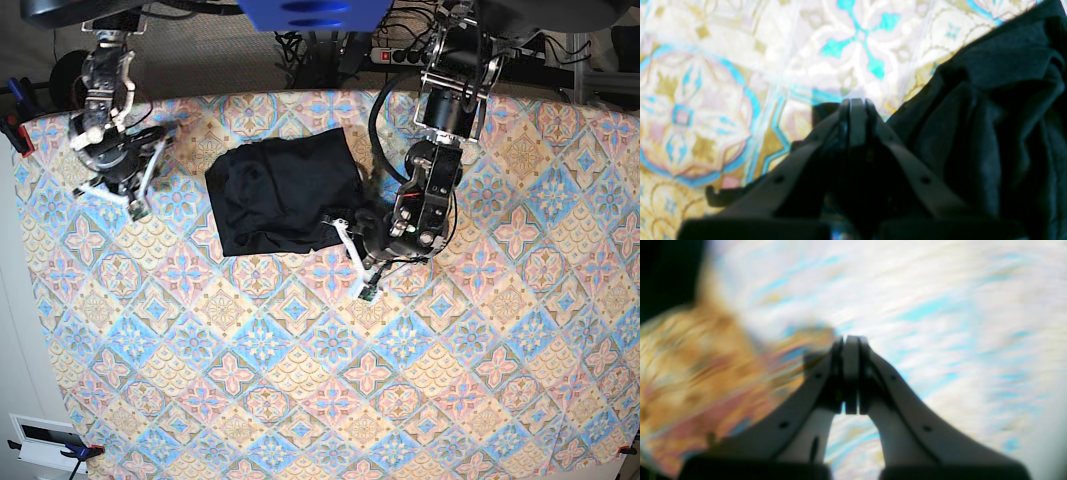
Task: Layout the t-shirt on the table in an organized manner, then fold the t-shirt properly
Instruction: 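Push the bundle with the left gripper toward the right gripper, then grasp the folded shirt with the right gripper and drag it to the table corner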
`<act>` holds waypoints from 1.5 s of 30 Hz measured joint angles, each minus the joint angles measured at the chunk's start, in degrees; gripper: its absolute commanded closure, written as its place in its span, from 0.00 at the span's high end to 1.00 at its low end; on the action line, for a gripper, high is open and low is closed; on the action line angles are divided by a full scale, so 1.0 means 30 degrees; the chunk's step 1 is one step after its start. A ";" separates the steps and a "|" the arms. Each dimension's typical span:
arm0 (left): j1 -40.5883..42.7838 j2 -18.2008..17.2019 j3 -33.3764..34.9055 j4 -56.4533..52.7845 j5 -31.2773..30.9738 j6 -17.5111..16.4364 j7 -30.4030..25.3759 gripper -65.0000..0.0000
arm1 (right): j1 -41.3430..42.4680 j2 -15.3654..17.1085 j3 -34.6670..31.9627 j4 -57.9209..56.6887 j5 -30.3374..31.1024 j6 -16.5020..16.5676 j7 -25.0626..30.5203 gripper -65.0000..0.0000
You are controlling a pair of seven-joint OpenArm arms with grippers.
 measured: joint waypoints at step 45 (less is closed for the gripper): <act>0.1173 -0.2127 -0.1894 0.0466 -0.0087 0.0000 -0.1982 0.00 | 0.1180 -0.3949 -0.8546 -0.2288 0.4357 0.0204 0.4073 0.00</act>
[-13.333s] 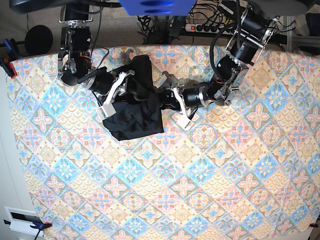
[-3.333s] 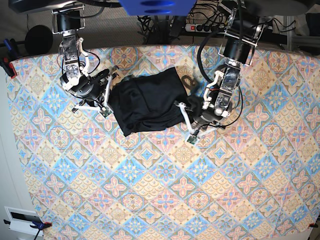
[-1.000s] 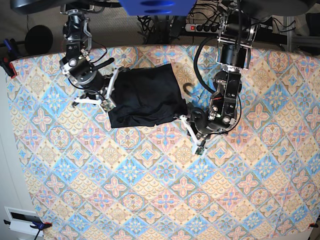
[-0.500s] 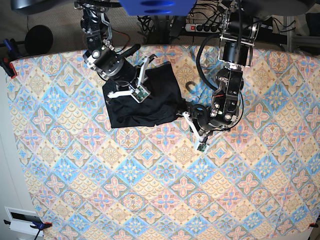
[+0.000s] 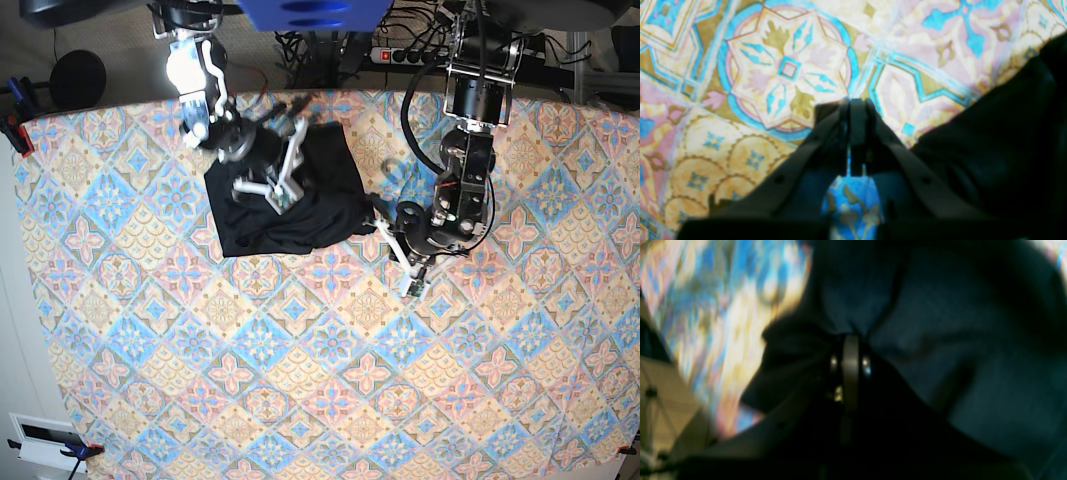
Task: Layout the t-shirt on the table in an organized manner, then fold the t-shirt properly
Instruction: 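Grasp the folded shirt with the right gripper and drag it to the table corner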
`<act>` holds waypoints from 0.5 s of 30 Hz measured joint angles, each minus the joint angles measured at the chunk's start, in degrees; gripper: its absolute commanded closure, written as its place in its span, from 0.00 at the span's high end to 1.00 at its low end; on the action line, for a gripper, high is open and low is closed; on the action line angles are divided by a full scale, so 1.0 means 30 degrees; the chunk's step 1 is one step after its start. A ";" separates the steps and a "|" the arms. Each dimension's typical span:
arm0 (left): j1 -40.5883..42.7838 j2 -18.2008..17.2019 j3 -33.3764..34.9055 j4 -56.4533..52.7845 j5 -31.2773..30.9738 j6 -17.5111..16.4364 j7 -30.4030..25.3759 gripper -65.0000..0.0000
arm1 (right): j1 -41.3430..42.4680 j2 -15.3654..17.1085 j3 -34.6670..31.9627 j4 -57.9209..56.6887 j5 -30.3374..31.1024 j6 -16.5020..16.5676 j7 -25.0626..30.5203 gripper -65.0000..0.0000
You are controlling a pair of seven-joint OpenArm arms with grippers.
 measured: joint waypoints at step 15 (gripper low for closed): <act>0.0488 -0.0860 -0.1756 0.0007 0.0044 -0.0131 -0.0044 0.00 | 0.1588 0.1428 0.4561 -0.5005 0.1494 0.0721 0.2856 0.00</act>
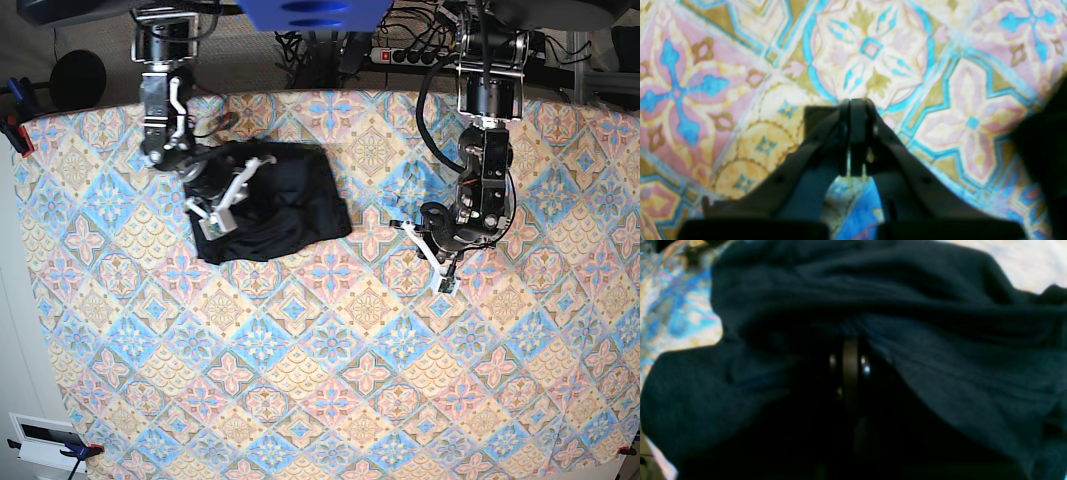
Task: Layout the t-shirt on the table in an organized manner, then fold the t-shirt properly
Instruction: 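Grasp the folded shirt with the right gripper and drag it to the table corner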
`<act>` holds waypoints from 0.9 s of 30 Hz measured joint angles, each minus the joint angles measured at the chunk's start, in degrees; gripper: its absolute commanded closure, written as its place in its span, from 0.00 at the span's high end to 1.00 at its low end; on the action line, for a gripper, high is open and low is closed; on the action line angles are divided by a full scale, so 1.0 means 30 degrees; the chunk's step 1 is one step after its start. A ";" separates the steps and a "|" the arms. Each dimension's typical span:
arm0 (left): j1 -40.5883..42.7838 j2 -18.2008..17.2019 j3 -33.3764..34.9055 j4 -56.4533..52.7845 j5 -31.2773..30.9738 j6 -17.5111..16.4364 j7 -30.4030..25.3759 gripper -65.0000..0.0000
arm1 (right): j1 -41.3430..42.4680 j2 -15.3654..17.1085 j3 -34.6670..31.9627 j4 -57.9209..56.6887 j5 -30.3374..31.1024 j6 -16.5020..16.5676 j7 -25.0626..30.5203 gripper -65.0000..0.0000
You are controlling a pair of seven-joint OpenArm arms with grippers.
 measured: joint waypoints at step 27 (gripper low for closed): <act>0.0240 -0.0299 0.0007 0.0000 0.0138 -0.0015 -0.0721 0.00 | 0.0568 0.7956 0.0160 -0.6987 0.1566 0.1078 0.7038 0.00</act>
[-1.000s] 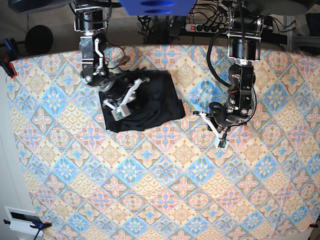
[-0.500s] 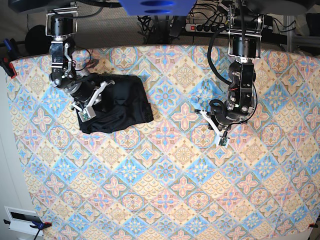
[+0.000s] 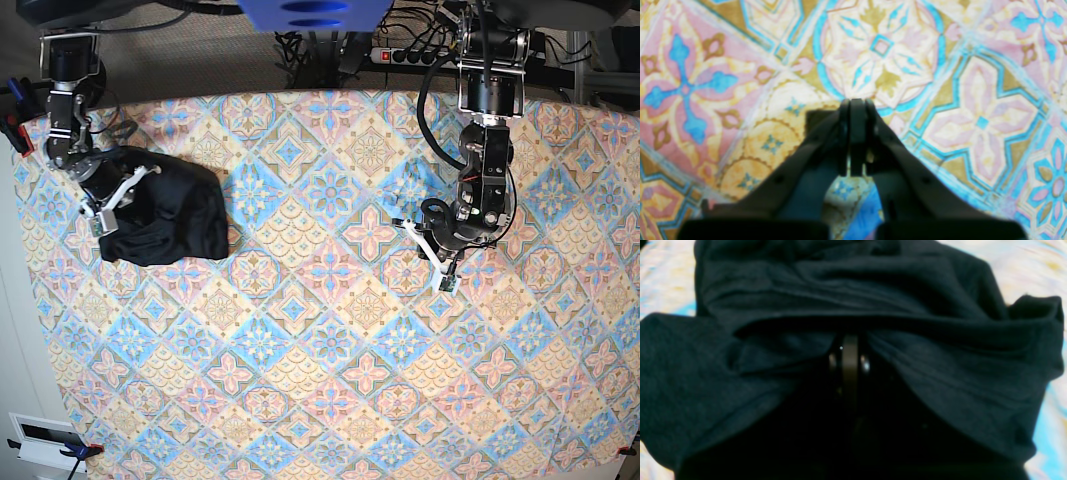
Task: Layout the t-shirt on the table in an organized manner, then fold the t-shirt properly
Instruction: 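Grasp the folded shirt with the right gripper and drag it to the table corner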
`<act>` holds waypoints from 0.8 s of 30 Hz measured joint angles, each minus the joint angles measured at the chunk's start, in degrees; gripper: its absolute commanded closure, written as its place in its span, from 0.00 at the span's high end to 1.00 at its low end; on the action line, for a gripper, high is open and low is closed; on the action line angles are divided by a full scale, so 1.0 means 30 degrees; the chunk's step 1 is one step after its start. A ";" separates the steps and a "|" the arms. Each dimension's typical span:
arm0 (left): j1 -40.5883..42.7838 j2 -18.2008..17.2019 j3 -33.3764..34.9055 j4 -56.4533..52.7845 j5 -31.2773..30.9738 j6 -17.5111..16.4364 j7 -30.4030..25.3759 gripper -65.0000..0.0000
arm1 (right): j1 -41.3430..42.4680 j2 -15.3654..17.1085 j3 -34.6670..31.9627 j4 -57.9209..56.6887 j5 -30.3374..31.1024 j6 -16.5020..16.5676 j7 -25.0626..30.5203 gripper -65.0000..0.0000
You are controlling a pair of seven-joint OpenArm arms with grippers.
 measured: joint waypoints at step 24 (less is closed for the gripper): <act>0.0109 -0.0007 -0.0007 0.0000 -0.0015 0.0000 -0.0197 0.00 | -0.0321 0.3891 -0.0095 -0.3803 -0.1763 -0.1421 0.4160 0.00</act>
